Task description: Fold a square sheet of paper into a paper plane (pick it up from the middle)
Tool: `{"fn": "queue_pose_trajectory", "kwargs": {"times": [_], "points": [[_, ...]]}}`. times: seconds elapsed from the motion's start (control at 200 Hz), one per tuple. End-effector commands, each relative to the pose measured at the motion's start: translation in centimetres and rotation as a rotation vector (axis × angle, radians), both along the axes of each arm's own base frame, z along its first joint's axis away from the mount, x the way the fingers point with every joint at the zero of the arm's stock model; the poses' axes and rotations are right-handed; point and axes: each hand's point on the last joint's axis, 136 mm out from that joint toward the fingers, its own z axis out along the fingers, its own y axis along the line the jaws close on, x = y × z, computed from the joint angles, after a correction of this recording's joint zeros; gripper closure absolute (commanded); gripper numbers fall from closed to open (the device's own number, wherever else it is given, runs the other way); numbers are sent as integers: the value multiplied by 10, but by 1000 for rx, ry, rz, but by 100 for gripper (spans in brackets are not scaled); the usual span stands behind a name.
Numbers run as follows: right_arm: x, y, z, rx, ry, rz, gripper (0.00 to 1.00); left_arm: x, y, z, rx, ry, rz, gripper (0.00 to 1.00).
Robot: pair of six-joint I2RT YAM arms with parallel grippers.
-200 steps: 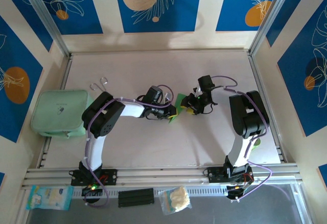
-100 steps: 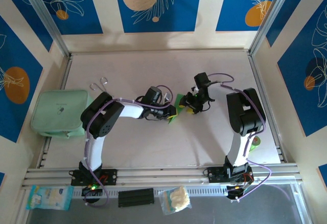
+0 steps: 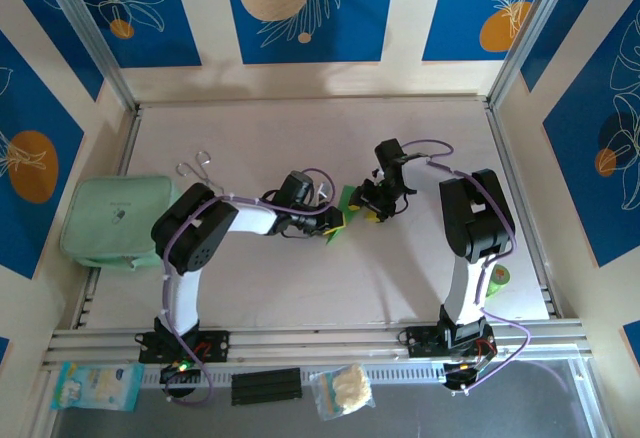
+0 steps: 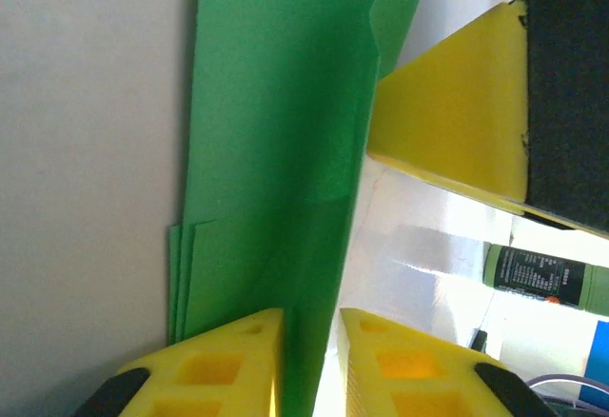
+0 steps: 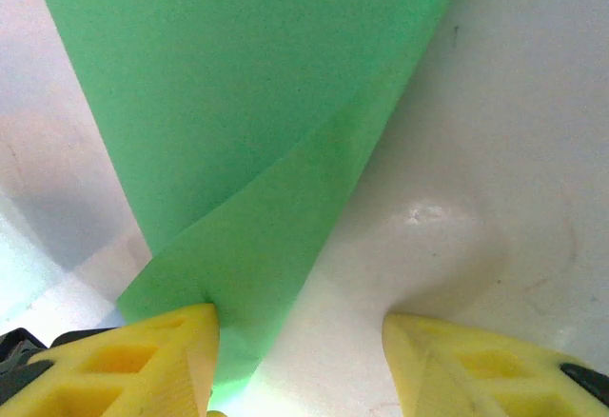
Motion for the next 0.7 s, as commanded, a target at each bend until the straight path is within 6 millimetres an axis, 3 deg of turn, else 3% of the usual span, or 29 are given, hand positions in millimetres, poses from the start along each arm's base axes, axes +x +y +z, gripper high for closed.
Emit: {"fn": "queue_pose_trajectory", "kwargs": {"times": [0.0,0.355,0.69], "points": [[-5,1,-41,-69,23,35,47,4,6,11,2,-18,22,76],[-5,4,-42,-76,26,51,47,1,15,18,40,-68,26,71],[-4,5,-42,-84,45,50,46,-14,18,14,266,-227,-76,63]]}}
